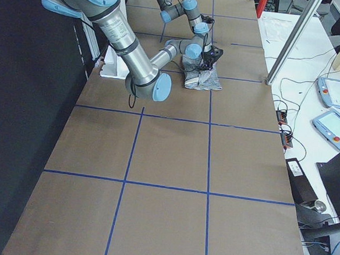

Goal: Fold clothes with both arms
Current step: 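Lay the folded edge down and raise both grippers away from the shirt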

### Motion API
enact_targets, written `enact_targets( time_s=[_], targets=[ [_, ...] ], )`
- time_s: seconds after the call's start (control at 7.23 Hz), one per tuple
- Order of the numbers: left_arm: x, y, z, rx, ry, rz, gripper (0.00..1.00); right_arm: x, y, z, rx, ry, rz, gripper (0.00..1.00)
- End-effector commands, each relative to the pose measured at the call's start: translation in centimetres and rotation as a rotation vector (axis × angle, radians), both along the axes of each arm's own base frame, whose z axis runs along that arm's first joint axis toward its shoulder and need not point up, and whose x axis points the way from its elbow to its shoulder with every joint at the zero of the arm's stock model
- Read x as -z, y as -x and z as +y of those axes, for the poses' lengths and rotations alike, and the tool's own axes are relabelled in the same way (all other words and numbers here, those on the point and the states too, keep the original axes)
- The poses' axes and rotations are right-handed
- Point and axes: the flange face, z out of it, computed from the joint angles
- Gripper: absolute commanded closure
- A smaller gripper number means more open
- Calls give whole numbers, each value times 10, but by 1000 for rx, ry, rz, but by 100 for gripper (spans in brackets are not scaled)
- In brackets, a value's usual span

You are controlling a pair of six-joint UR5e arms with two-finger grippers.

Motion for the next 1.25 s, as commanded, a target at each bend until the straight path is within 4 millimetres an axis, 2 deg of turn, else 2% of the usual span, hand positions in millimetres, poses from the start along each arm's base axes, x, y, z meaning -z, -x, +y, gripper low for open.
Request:
enact_targets(
  time_s=[0.0,0.14,0.28,0.42,0.69,0.97,1.11],
  targets=[
    [-21,-9,-61,51,11,-56,7,-7,3,-28,-12,-18,11,90],
    [-32,0,-98,22,-62,-150,0,-5,16,-61,7,-99,-3,1],
    [-41,28,-125,27,-115,-191,0,-4,2,-89,18,-132,36,0],
    [-51,34,-134,28,-126,-202,0,-4,-20,-113,17,-150,52,0],
    [-59,35,-133,26,-122,-206,0,-25,-39,-140,36,-174,122,0],
    [-56,31,-126,-43,-115,-174,0,-30,-60,-156,134,-268,192,0],
    [-51,29,-122,-72,-125,-133,0,-29,-62,-155,222,-250,225,0]
  ],
)
